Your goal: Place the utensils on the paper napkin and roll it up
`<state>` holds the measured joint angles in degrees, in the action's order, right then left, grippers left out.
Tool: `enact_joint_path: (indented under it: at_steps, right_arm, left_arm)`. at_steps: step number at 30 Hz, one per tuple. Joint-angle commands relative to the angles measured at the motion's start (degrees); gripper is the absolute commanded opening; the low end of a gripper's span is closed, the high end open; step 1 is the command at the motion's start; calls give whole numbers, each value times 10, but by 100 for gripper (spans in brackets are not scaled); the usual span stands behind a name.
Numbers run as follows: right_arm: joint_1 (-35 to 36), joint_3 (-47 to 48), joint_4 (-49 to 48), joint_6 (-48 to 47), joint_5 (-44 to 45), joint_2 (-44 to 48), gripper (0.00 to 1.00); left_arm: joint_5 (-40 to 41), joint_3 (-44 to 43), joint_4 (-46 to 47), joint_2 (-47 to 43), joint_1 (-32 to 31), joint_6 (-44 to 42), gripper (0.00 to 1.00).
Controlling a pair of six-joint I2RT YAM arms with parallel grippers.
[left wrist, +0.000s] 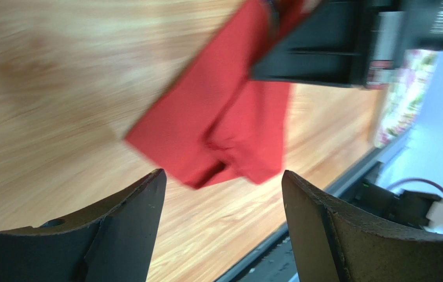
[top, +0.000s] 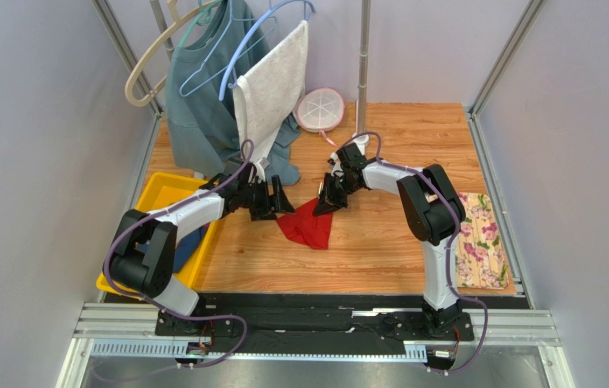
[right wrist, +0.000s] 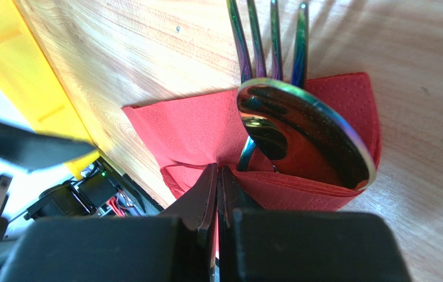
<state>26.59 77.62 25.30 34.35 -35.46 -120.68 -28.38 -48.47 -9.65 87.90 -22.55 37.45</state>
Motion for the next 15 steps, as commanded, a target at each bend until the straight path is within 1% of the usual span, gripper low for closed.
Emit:
enact_joint_path:
  at_steps: [1, 5, 7, 8, 13, 14, 15]
  right_arm:
    - [4, -23, 2, -19, 76, -35, 0]
    - [5, -25, 4, -19, 77, -34, 0]
    - [6, -26, 4, -19, 76, -35, 0]
    - [6, -25, 5, -17, 77, -36, 0]
    - [7, -16, 12, -21, 78, -39, 0]
    - [7, -16, 12, -19, 77, -40, 0]
    - [7, -16, 14, -18, 77, -40, 0]
  left_arm:
    - [54, 14, -67, 8, 7, -32, 82]
    - [49, 14, -35, 50, 6, -26, 81]
    - [38, 7, -14, 81, 6, -12, 78]
    - [18, 4, -3, 92, 4, -5, 77]
    - [-24, -13, 68, 154, -15, 23, 76]
    - [-45, -15, 85, 163, -23, 27, 76]
    - [-52, -17, 120, 169, -27, 31, 76]
